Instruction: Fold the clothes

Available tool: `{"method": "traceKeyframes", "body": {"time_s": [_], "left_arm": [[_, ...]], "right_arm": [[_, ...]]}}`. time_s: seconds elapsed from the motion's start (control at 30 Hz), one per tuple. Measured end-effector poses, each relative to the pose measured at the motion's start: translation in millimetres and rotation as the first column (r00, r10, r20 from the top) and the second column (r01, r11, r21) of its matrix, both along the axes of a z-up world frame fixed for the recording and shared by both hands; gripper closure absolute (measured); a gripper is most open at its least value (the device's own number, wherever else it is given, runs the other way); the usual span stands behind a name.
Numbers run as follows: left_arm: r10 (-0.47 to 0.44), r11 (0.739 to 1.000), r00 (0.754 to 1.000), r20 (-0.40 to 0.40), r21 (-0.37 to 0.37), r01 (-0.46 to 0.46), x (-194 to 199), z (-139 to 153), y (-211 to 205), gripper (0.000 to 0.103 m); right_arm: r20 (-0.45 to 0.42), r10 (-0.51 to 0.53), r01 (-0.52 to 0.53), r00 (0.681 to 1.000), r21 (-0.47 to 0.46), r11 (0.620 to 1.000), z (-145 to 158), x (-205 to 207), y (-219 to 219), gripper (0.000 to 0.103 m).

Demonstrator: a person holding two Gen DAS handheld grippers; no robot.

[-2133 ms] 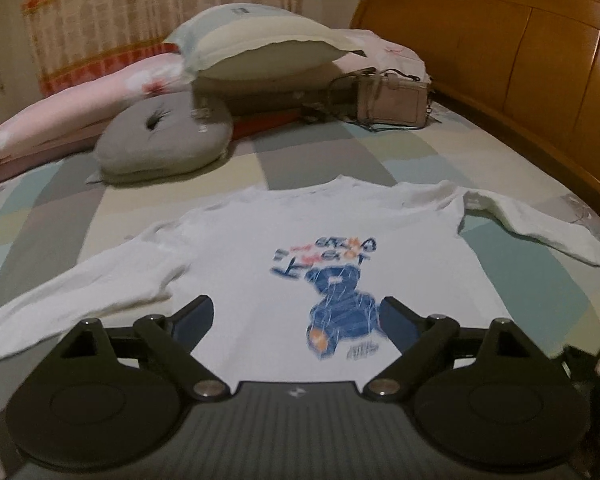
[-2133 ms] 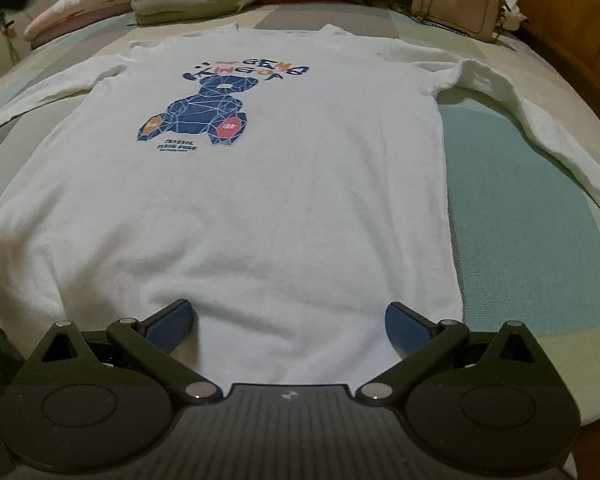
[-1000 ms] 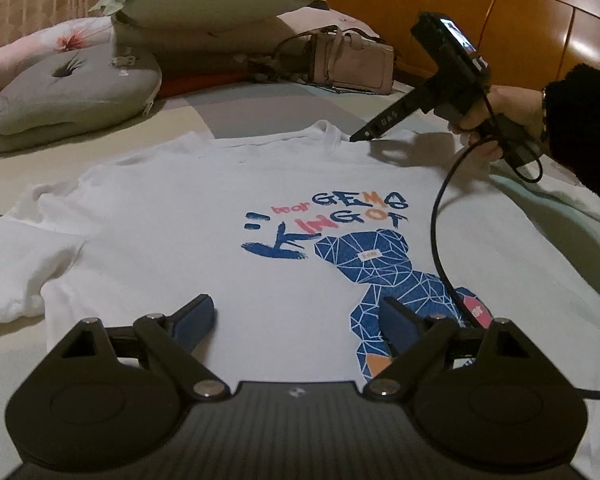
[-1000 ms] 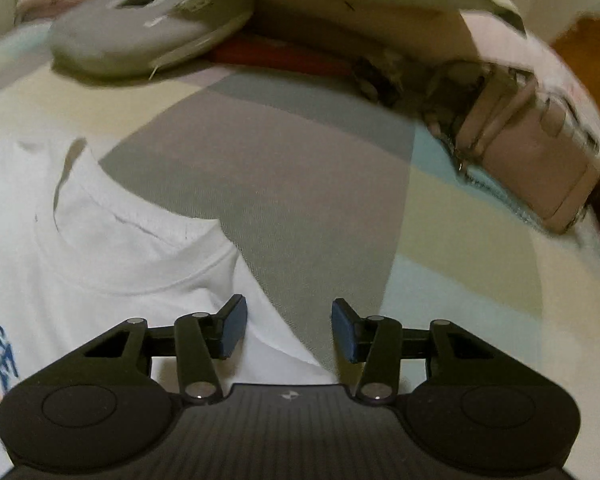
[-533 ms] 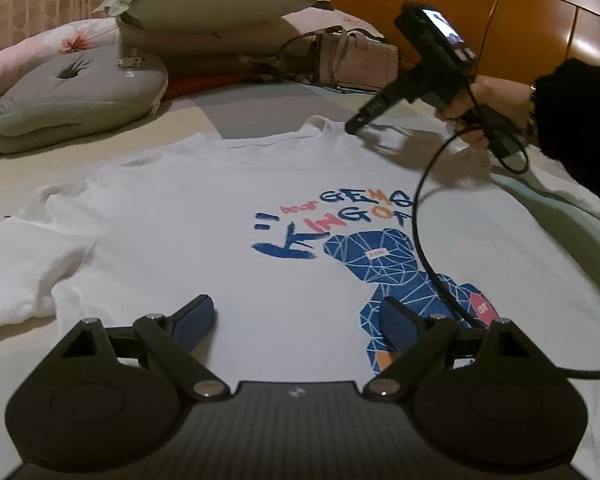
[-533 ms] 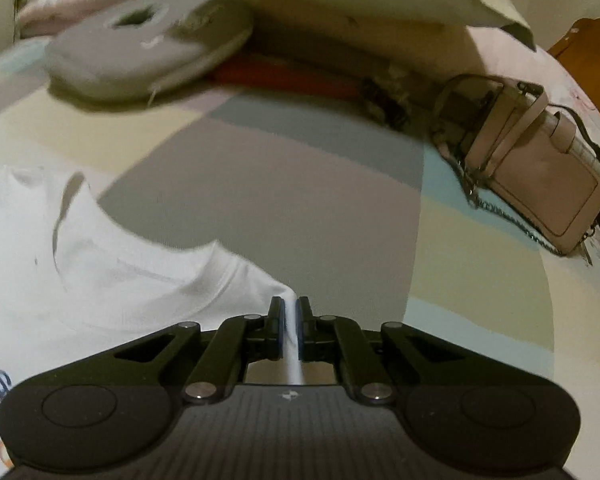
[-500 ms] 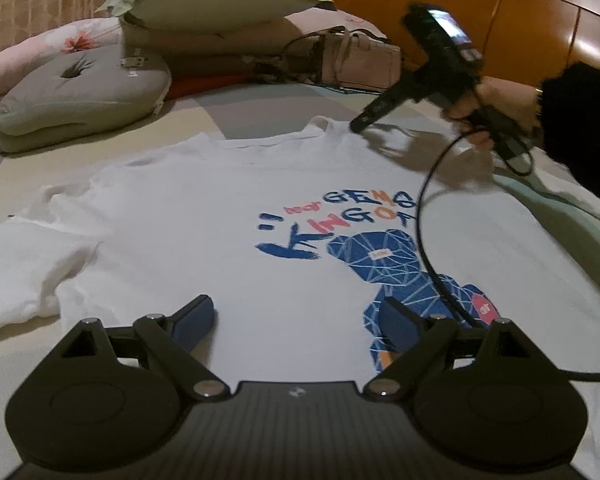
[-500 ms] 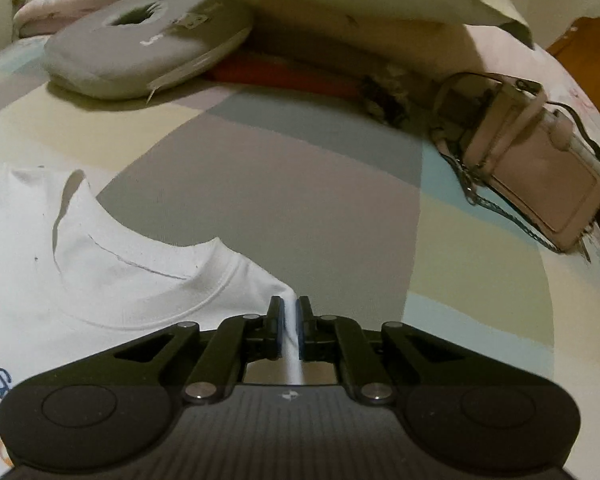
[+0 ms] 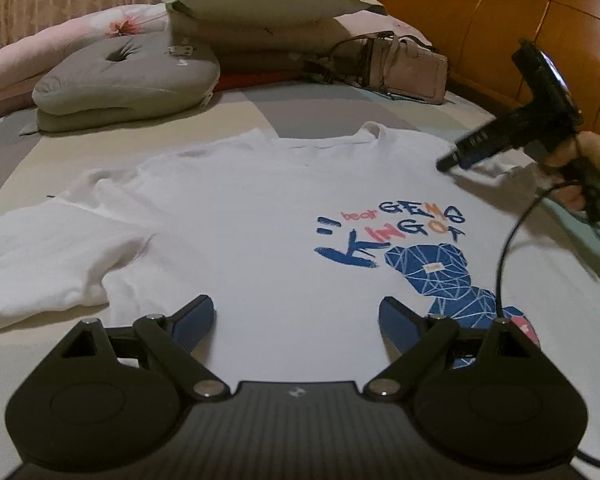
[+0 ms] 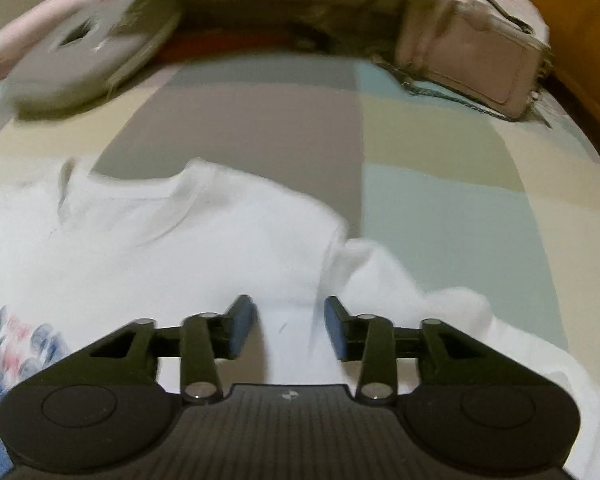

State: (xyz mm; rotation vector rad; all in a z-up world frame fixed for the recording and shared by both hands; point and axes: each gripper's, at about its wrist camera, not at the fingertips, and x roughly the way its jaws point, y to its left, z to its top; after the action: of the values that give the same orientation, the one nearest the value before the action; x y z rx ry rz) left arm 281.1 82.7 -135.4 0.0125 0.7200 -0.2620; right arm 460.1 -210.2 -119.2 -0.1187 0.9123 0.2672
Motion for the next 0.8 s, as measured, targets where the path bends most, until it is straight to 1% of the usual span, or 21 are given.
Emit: {"method": "traceKeyframes", "body": {"time_s": [0.13,0.2,0.23,0.27,0.33,0.4,0.43,0.47,0.5,0.53,0.6,0.63,0.67,0.73,0.8], "left_arm": [[0.03,1.0,1.0,0.005,0.004,-0.03,1,4,8,0.013],[0.039,0.999,0.999,0.015,-0.002,-0.039,-1,8,14,0.013],[0.046,0.999,0.999,0.017,-0.006,-0.045,-1,9,16,0.013],[0.055,0.998,0.998,0.017,-0.01,-0.055,0,10,19,0.013],[0.063,0.998,0.998,0.012,-0.013,-0.063,1,9,21,0.013],[0.061,0.998,0.998,0.006,-0.006,-0.061,3,8,20,0.013],[0.057,0.998,0.998,0.004,0.0,-0.057,3,7,18,0.013],[0.053,0.999,0.999,0.004,0.006,-0.053,3,7,17,0.013],[0.048,0.999,0.999,0.006,0.011,-0.048,3,7,15,0.013],[0.044,0.999,0.999,0.005,0.013,-0.044,2,7,14,0.013],[0.043,0.999,0.999,0.004,0.009,-0.043,2,7,15,0.013],[0.044,0.999,0.999,0.004,0.006,-0.044,2,8,16,0.013],[0.044,0.999,0.999,0.006,0.002,-0.044,1,9,16,0.013],[0.04,0.999,0.999,0.013,-0.009,-0.04,-1,12,17,0.013],[0.034,0.999,0.999,0.015,-0.012,-0.034,-2,14,17,0.013]], "right_arm": [[-0.018,0.054,-0.054,0.998,0.005,0.999,7,-6,28,0.052],[-0.027,0.08,-0.08,0.996,0.007,0.997,10,-9,42,0.049],[-0.031,0.094,-0.093,0.995,0.009,0.996,12,-10,49,0.044],[-0.035,0.107,-0.107,0.994,0.01,0.994,14,-12,56,0.04],[-0.044,0.134,-0.133,0.99,0.013,0.991,17,-14,70,0.04],[-0.027,0.161,-0.162,0.987,-0.043,0.986,5,-11,90,0.04],[0.0,0.165,-0.164,0.986,-0.071,0.984,-2,-6,98,0.032],[0.037,0.152,-0.149,0.988,-0.078,0.986,-6,2,99,0.018],[0.074,0.136,-0.13,0.988,-0.08,0.988,-8,10,100,0.013],[0.079,0.094,-0.089,0.992,-0.061,0.994,-11,23,97,0.008],[0.059,0.017,-0.018,0.998,0.015,1.0,-12,38,87,0.008],[0.05,-0.005,0.004,0.999,0.026,1.0,-9,38,84,0.011],[0.052,-0.001,0.0,0.999,0.019,1.0,-3,31,81,0.012],[0.065,0.02,-0.02,0.998,0.003,1.0,9,9,74,0.012],[0.073,0.034,-0.036,0.997,0.031,0.999,23,-23,59,0.012]]}}
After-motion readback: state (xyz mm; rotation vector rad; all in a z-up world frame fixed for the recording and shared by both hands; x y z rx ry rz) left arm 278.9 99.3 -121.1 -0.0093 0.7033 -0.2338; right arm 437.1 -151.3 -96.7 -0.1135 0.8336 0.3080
